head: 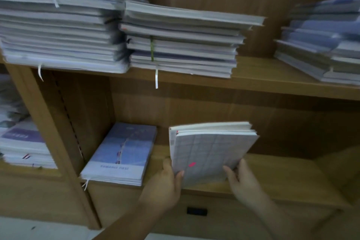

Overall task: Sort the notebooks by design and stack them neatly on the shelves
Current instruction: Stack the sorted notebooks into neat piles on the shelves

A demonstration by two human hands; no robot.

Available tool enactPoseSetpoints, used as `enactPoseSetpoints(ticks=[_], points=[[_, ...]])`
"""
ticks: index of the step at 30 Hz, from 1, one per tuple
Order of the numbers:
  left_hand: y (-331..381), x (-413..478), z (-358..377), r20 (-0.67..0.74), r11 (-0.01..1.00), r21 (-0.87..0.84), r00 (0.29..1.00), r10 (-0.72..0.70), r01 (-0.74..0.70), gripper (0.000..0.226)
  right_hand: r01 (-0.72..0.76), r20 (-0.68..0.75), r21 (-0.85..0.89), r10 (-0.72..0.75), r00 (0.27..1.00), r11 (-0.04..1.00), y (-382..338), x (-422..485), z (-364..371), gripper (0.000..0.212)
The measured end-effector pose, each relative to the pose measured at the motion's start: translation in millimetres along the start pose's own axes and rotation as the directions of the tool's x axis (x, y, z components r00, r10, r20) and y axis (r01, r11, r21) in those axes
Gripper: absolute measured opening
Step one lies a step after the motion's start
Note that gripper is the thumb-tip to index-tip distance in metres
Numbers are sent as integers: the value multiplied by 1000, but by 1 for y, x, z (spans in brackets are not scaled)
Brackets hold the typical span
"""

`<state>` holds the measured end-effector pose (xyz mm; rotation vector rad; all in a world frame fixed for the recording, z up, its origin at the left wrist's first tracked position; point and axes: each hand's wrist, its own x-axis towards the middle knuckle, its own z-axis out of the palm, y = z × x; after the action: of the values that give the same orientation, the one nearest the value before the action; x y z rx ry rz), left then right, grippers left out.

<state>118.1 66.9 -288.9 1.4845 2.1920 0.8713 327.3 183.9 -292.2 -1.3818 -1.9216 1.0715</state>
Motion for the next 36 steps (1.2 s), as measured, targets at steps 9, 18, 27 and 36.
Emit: enactPoseSetpoints(ticks=[9,18,27,36], points=[[-15,6,12,15,999,-40,1000,-6,6,40,-63,31,106,60,998,992,11,2,12,52],[-10,8,39,-103,993,-92,991,-82,73,40,-42,-74,55,46,996,998,15,2,25,30],[-29,15,46,5,996,39,997,-82,82,31,-123,11,139,122,992,983,15,10,28,41],[-37,11,16,-3,998,-58,999,-32,32,39,-39,114,-93,50,992,995,11,5,10,25]])
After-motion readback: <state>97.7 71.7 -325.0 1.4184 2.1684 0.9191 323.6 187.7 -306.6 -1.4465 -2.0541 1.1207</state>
